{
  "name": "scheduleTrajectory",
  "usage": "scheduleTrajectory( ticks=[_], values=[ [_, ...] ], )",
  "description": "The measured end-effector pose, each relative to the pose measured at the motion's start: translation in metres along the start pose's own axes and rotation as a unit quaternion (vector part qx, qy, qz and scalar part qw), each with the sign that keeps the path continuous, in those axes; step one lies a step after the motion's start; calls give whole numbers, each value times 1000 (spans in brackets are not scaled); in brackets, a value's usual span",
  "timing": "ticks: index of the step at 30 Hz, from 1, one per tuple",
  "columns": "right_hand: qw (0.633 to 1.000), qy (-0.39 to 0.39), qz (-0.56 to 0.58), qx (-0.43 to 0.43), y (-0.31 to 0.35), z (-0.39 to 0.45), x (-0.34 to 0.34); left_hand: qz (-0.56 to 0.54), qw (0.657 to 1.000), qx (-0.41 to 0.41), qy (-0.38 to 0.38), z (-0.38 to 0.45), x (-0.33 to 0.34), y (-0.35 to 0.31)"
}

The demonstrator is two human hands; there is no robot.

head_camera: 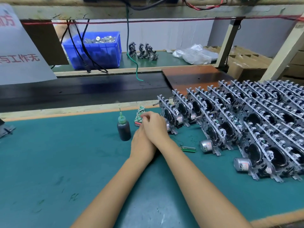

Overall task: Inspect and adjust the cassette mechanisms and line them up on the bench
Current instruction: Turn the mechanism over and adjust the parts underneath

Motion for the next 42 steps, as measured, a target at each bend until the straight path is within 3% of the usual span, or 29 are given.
scheduleTrajectory(
  ticks=[9, 12, 16, 20, 23, 27, 30, 33, 37, 42],
  values=[
    [996, 1, -55, 63, -3, 14, 3, 8, 999, -34, 3, 17, 5, 1],
    [993, 24, -75, 91, -5, 20, 0, 122, 992, 7, 17, 18, 5, 3],
    [991, 46, -85, 95, -5, 24, 2, 286, 957, 32, 36, 15, 2, 15],
    [990, 45, -105, 80, -5, 20, 3, 323, 945, 55, 21, 6, -6, 20],
    [984, -18, -175, -8, -2, 14, -5, 279, 951, 128, -37, 2, -11, 22],
    [958, -170, -198, -117, 1, 2, -30, 162, 973, 161, -37, 1, -10, 24],
    [939, -249, -228, -71, -3, 3, -59, 86, 984, 145, -53, 4, -6, 6],
    [950, -224, -215, -15, -11, 12, -76, 94, 989, 108, -33, 16, 7, -12],
    [957, -161, -240, -16, -21, 22, -82, 166, 982, 93, -3, 30, 16, -28],
    [968, -102, -224, -39, -31, 27, -87, 174, 980, 98, -9, 36, 18, -33]
  ],
)
Point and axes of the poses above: each hand's wrist, its own z-axis towards the middle knuckle, its own x-axis out of the palm, y = z × x, the point moved 1 cm from there along z, towards the middle knuckle, and after that the axes turned 6 degrees about x, right-handed, at the moved point
